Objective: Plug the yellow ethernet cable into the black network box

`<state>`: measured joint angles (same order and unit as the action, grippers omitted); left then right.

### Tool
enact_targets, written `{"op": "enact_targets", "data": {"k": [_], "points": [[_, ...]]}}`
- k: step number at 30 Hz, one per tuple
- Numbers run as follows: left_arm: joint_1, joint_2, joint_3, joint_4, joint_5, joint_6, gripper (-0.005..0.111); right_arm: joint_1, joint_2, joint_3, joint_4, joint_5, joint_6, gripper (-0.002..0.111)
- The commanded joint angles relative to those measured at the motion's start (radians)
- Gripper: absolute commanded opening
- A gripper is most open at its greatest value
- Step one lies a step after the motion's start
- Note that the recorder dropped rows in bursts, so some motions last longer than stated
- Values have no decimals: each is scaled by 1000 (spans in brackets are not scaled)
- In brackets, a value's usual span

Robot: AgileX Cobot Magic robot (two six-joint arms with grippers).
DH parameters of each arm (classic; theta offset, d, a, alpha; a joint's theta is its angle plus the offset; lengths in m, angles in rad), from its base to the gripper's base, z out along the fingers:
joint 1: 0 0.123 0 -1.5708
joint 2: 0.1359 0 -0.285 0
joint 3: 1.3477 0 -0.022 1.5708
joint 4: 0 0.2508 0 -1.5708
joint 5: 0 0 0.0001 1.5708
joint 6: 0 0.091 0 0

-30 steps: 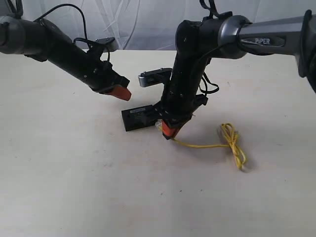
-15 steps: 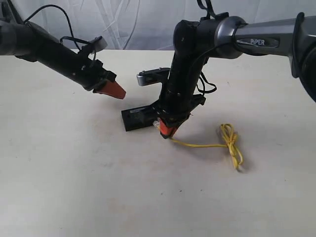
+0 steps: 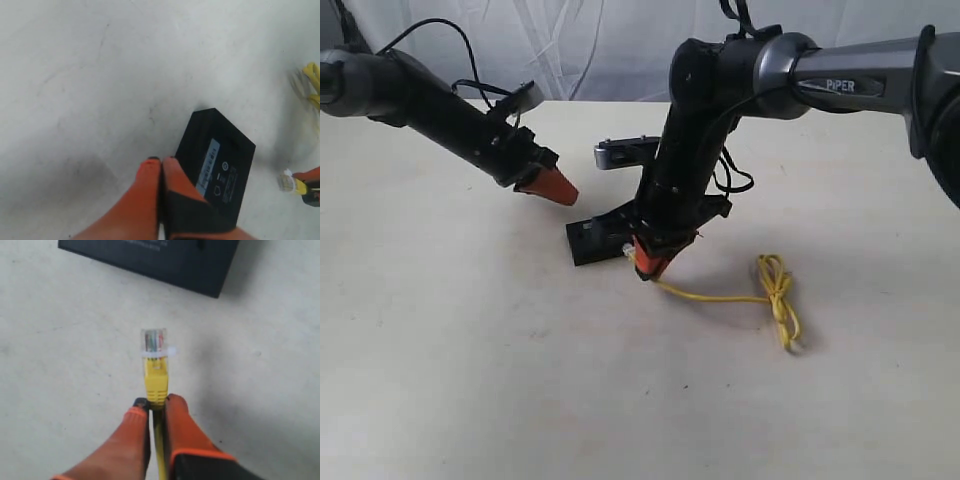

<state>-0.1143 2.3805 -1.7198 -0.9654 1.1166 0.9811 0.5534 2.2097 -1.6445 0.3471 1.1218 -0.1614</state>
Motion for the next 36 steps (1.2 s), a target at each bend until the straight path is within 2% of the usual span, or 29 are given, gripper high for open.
{"op": "enact_targets", "data": {"k": [1, 31, 36], "points": [[0, 30, -6, -10, 6, -4, 0, 7, 6, -6, -8, -6, 33, -1], [-19, 41, -6, -3, 76, -3, 0, 27, 51, -6, -53, -145, 85, -1], [-19, 41, -6, -3, 74, -3, 0, 27, 51, -6, -166, -141, 84, -1]]}}
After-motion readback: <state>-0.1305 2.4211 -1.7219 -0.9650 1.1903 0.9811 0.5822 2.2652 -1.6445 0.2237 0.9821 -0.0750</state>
